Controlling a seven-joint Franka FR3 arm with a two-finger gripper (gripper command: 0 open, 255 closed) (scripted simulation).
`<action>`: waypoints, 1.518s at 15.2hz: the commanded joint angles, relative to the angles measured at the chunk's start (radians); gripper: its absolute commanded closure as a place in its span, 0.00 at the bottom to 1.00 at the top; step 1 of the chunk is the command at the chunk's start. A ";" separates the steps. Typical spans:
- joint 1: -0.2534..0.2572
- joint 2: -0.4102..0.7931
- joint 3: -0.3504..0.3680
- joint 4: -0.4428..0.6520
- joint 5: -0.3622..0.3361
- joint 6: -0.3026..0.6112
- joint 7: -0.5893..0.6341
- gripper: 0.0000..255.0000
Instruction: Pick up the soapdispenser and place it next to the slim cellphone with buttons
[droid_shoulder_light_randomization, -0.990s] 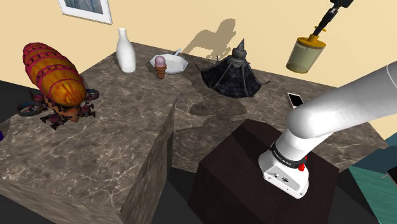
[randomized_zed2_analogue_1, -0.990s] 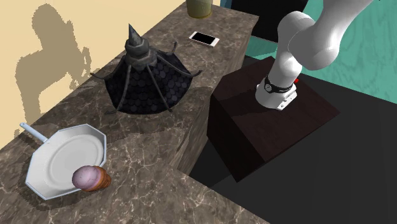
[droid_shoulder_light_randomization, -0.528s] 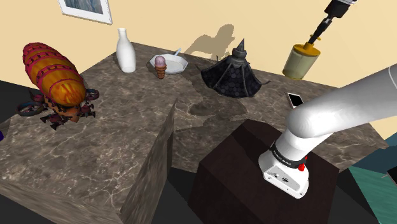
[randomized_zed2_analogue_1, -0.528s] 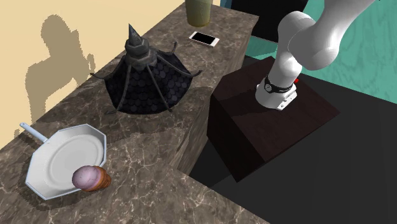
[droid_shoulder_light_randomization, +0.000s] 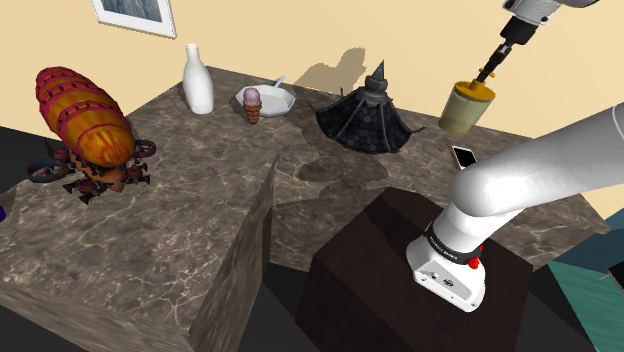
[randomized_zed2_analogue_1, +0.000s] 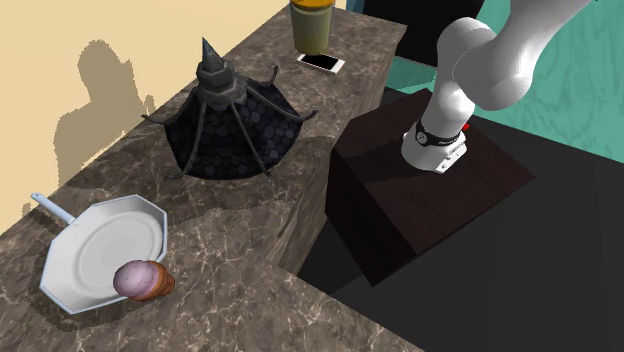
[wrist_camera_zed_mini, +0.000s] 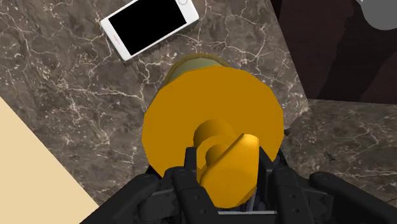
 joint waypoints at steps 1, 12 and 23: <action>-0.002 -0.002 -0.005 -0.026 -0.003 0.026 -0.001 1.00; -0.008 0.009 -0.039 -0.163 -0.016 0.173 -0.012 1.00; -0.001 0.053 -0.089 -0.276 -0.016 0.328 -0.035 1.00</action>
